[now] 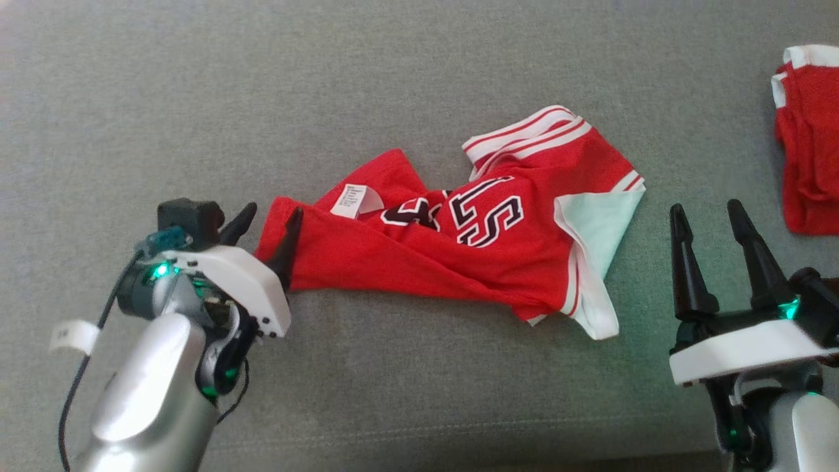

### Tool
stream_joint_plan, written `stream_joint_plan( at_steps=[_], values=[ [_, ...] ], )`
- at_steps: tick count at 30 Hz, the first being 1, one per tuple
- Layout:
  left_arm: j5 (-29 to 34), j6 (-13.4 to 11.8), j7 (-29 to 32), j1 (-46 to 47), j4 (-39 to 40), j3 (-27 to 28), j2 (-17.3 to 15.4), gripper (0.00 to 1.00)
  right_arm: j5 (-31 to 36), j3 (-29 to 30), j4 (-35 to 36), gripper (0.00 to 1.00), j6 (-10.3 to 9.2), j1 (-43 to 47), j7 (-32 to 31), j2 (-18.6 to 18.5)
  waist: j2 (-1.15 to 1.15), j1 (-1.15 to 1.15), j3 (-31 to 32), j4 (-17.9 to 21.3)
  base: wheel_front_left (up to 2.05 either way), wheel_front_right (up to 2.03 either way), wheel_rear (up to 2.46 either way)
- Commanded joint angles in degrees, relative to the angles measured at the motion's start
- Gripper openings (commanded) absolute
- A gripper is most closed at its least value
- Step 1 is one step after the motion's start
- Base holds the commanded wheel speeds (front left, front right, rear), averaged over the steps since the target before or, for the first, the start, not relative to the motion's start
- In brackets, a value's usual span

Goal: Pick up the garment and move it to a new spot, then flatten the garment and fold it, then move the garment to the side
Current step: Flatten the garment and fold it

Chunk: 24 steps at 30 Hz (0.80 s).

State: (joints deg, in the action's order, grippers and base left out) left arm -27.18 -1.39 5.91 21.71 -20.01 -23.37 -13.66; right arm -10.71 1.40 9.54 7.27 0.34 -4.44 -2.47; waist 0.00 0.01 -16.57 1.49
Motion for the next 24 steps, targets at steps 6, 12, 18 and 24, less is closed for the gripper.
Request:
stream_joint_plan(
  at_steps=[6,12,18,24],
  values=[
    [-1.47,1.58,2.12,5.54,-3.96,2.26,-1.81,1.00,-0.93,-1.39,0.68,1.00,0.22,-1.95,1.32,-0.41,0.00,-0.01,-1.26,1.15,0.00,0.00,0.00],
    [-1.65,3.33,4.14,7.22,-7.62,0.88,-2.16,0.41,-1.25,-1.24,-0.04,1.00,0.22,-2.36,1.74,-0.41,0.00,-0.01,-1.64,1.54,0.00,0.00,0.00],
    [1.58,2.79,2.57,7.39,-6.91,-1.31,-3.49,0.00,-1.66,-1.13,-1.08,1.00,0.22,-2.39,1.00,-0.41,0.00,-0.01,-1.48,1.40,0.00,0.00,0.00],
    [2.16,1.22,-1.06,6.54,-4.30,-0.81,-3.55,0.00,0.52,-4.80,-1.79,1.00,0.22,-4.00,-5.01,-0.74,0.00,-0.01,-1.36,0.86,0.00,0.00,0.00]
  ],
)
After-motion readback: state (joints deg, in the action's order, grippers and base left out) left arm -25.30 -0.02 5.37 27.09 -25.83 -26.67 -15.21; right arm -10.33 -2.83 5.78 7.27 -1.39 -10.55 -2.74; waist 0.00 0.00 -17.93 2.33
